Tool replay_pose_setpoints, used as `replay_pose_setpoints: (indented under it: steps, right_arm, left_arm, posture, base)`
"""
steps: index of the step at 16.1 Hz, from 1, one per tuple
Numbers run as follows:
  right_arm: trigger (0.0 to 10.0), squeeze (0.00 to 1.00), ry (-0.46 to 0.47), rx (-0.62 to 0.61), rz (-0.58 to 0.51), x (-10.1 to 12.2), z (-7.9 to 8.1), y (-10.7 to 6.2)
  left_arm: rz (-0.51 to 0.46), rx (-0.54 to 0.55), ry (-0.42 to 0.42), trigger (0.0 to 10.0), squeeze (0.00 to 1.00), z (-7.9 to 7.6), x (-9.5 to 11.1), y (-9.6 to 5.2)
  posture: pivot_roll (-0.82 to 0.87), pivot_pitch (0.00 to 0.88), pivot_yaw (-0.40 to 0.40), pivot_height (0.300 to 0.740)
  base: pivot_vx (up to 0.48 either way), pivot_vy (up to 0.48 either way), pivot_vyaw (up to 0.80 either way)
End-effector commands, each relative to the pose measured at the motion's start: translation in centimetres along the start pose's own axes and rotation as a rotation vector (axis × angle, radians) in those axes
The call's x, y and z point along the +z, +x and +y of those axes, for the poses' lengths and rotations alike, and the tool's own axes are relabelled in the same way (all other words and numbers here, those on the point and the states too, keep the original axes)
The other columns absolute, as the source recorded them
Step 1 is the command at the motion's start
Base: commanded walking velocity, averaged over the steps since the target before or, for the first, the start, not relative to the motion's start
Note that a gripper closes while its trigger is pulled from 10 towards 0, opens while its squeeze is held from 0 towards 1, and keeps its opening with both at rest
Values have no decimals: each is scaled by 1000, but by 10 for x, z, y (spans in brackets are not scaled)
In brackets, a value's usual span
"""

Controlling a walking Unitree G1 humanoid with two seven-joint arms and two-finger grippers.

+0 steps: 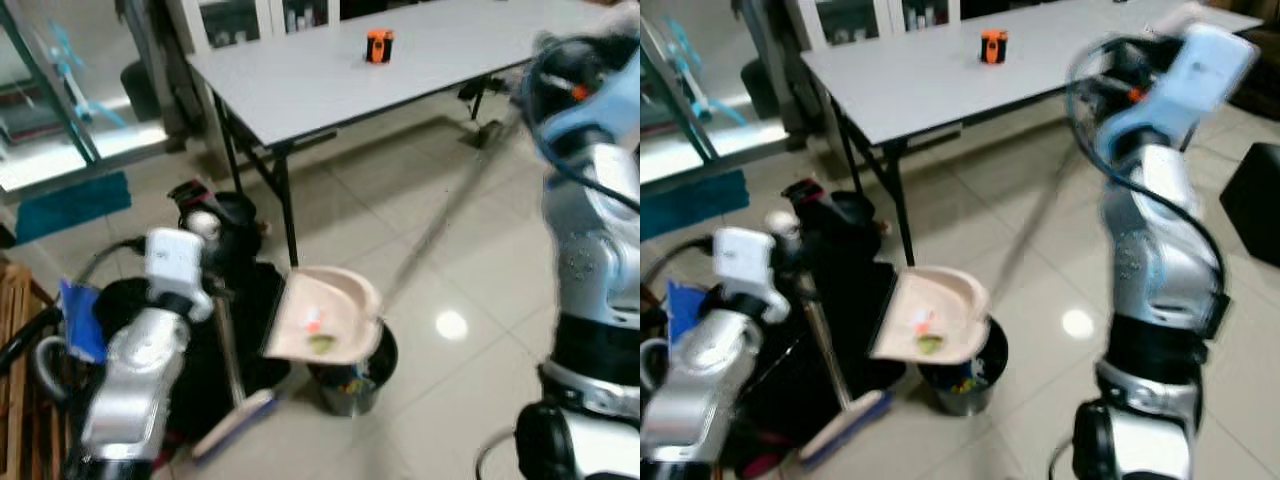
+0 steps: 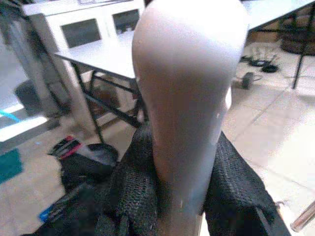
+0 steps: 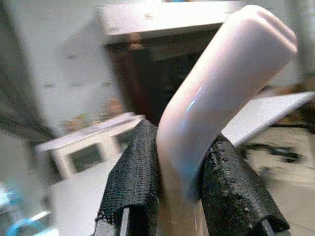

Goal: Sweep floor

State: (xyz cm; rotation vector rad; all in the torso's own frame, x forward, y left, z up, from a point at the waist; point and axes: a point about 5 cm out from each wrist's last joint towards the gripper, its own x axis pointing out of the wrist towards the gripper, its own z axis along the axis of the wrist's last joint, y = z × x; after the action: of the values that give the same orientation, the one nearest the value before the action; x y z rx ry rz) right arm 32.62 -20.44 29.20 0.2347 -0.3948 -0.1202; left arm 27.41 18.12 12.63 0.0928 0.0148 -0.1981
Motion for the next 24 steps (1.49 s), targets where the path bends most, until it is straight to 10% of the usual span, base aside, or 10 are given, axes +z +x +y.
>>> replay_pose_setpoints:
  steps: [1, 8, 16, 24]
  right_arm:
    - [10000, 0, 13, 26, -56, 7, 8, 0]
    - [10000, 0, -100, 30, -114, 5, 7, 1]
    - [10000, 0, -326, 359, -247, -13, 61, -18]
    - [10000, 0, -336, 493, -244, -41, 85, -46]
  left_arm:
    - [-34, 9, 15, 10000, 0, 5, 9, 0]
    - [-35, 15, 12, 10000, 0, 5, 9, 1]
    - [-32, 17, 14, 10000, 0, 7, 8, -2]
    - [-39, 4, 21, 10000, 0, 7, 9, 2]
  posture:
    - [14, 0, 48, 740]
    - [16, 0, 49, 740]
    - [25, 0, 43, 740]
    - [27, 0, 46, 740]
  base:
    - [0, 0, 0]
    - [0, 0, 0]
    - [0, 0, 0]
    - [0, 0, 0]
